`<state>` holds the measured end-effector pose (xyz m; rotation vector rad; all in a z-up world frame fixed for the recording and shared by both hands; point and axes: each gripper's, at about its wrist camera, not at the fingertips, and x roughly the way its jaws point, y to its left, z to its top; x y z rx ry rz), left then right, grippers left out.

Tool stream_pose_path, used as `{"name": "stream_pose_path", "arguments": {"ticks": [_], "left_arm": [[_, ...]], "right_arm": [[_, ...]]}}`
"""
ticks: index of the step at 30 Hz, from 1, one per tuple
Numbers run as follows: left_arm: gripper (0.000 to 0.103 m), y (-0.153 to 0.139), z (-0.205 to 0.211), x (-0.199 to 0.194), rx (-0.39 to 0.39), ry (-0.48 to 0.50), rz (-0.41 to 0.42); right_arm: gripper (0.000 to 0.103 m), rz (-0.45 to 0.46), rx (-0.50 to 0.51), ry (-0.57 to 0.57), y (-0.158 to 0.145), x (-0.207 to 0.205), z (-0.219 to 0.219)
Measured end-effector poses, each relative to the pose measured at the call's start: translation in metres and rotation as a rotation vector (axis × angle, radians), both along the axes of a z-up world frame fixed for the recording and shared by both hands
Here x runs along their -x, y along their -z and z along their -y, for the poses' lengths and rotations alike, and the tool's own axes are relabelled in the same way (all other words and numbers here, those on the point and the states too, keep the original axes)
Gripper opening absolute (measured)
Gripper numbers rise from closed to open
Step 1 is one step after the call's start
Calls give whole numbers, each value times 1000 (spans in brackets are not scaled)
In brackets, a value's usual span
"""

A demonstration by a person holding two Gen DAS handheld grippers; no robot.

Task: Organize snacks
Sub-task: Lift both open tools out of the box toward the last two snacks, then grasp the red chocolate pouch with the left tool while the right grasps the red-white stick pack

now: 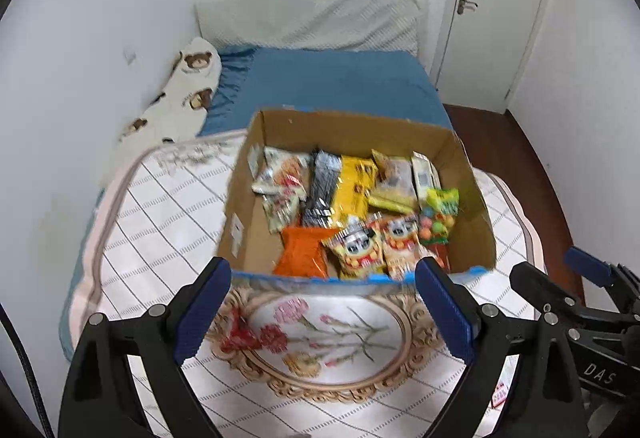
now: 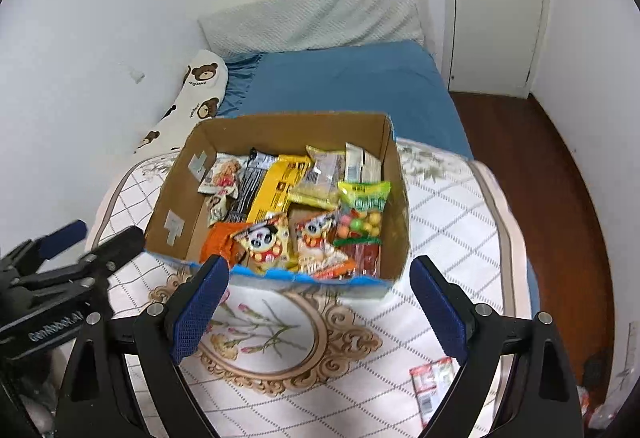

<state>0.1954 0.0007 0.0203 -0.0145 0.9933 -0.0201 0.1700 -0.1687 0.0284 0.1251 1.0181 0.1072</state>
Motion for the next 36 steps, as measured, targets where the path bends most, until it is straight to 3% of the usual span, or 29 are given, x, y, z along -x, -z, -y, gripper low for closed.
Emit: {"name": "stream_pose_path", "arguments": {"ticks": [3, 9, 14, 21, 23, 25, 27, 32, 36], "left_arm": [[101, 25, 5, 7, 15, -1, -64], [102, 94, 23, 18, -2, 27, -234], [102, 158, 48, 32, -43, 71, -364], [102, 202, 57, 46, -95, 76, -434], [102, 205, 53, 48, -111, 66, -430], [102, 204, 44, 48, -130, 47, -417], [102, 200, 28, 47, -147, 17, -402], [101, 192, -23, 41, -169, -95, -372], [101, 191, -80, 32, -119, -232, -380]], "right_arm": [[99, -58, 9, 38, 24, 10, 18], [99, -239, 66, 136, 98, 37, 75], [99, -408, 148, 146, 169, 48, 108], [98, -576, 258, 96, 249, 56, 119], [97, -581, 261, 106, 257, 59, 117], [87, -572, 242, 124, 255, 62, 111], [70, -561, 225, 115, 252, 63, 97], [66, -546, 170, 2, 255, 56, 35], [63, -543, 84, -56, 256, 45, -12]]}}
